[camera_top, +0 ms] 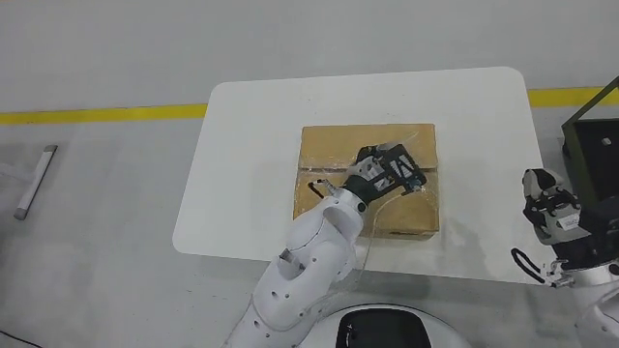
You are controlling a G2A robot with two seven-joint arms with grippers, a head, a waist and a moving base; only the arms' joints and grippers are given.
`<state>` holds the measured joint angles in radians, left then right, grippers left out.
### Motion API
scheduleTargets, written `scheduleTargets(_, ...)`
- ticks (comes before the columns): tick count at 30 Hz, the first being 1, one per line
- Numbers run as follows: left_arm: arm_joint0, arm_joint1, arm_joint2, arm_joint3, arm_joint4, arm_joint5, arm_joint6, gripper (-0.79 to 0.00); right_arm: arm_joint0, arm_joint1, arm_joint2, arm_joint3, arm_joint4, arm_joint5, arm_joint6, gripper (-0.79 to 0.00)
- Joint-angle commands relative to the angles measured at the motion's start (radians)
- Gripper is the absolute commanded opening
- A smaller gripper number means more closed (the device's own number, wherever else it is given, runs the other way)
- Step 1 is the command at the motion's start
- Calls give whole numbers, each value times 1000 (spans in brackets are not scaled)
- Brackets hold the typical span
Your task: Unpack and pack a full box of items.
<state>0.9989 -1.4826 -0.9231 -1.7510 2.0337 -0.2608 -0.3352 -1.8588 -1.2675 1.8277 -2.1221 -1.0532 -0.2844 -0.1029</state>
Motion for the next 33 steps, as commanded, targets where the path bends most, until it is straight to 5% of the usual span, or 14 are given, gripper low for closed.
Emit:
scheduleTargets(1,13,4,-41,-41,-16,11,-6,-785,27,1,-12,-5,2,-25,0,-785)
scheduleTargets(17,118,40,-383,-261,-61,49,-22,-785,260,8,-258,63,-67,-132,155,-785)
scheduleTargets(33,169,66,-574,-230,-7,81,25,-785,304,7,-372,159,-123,-81,218,-785)
